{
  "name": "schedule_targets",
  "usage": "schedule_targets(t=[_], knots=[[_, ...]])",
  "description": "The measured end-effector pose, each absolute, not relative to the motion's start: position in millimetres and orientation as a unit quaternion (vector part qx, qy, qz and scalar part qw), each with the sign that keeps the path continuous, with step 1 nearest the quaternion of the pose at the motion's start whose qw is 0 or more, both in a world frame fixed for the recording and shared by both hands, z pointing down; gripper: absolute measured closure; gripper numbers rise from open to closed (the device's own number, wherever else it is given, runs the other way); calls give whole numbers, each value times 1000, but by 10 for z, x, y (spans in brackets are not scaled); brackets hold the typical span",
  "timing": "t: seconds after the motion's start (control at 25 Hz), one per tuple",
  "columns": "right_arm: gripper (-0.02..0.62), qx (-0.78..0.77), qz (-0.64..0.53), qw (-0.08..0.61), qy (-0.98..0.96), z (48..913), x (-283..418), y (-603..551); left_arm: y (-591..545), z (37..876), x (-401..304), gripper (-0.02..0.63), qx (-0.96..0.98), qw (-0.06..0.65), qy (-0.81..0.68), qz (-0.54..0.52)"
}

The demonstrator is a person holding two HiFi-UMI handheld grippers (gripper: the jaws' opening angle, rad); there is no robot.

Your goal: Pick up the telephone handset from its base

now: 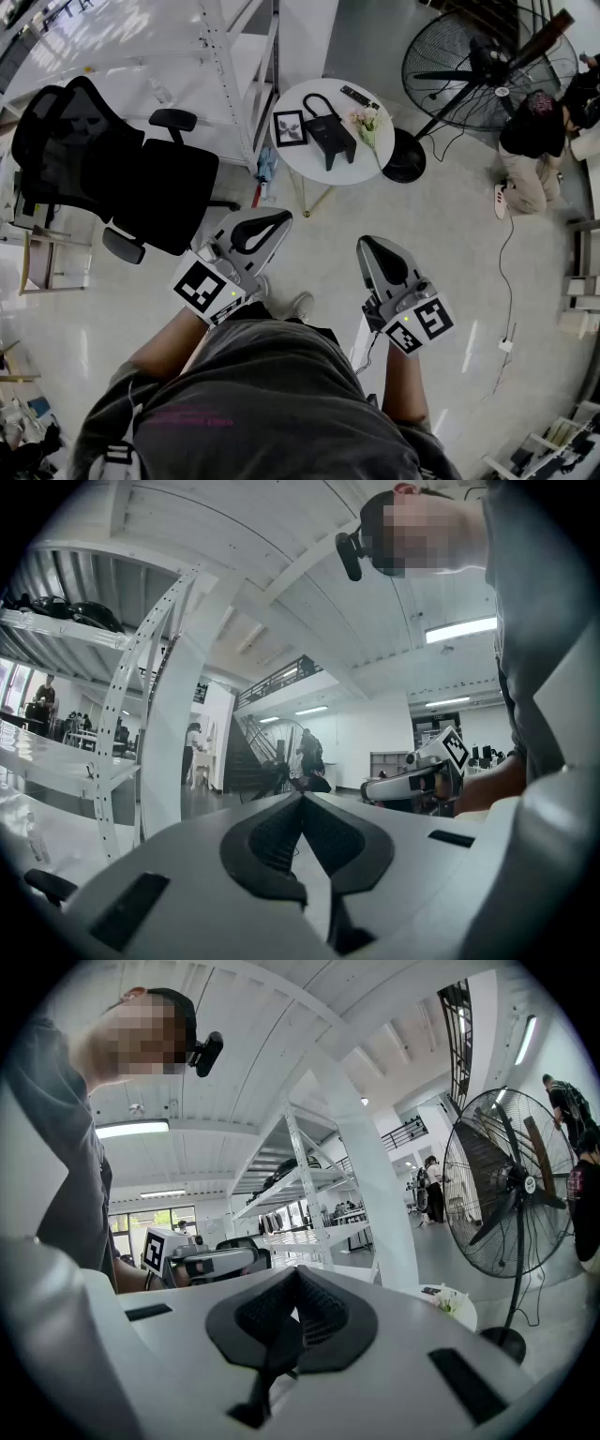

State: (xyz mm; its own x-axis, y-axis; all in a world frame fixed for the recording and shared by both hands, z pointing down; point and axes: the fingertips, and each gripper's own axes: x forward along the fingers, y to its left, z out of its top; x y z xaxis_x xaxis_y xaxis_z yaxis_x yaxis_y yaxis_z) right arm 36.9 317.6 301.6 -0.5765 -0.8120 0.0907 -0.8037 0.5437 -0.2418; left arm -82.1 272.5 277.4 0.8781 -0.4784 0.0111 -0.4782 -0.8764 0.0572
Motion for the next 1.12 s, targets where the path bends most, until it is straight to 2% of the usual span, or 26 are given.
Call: schedule_targets(t=[0.36,1.12], knots=[[578,-455,-141,42,878,2938,425,3174,2773,2749,-718,592,969,24,-246,-3],[578,-440,-149,48,884,3082,830,3620,3276,2757,-380,592,962,13,-274,-3]])
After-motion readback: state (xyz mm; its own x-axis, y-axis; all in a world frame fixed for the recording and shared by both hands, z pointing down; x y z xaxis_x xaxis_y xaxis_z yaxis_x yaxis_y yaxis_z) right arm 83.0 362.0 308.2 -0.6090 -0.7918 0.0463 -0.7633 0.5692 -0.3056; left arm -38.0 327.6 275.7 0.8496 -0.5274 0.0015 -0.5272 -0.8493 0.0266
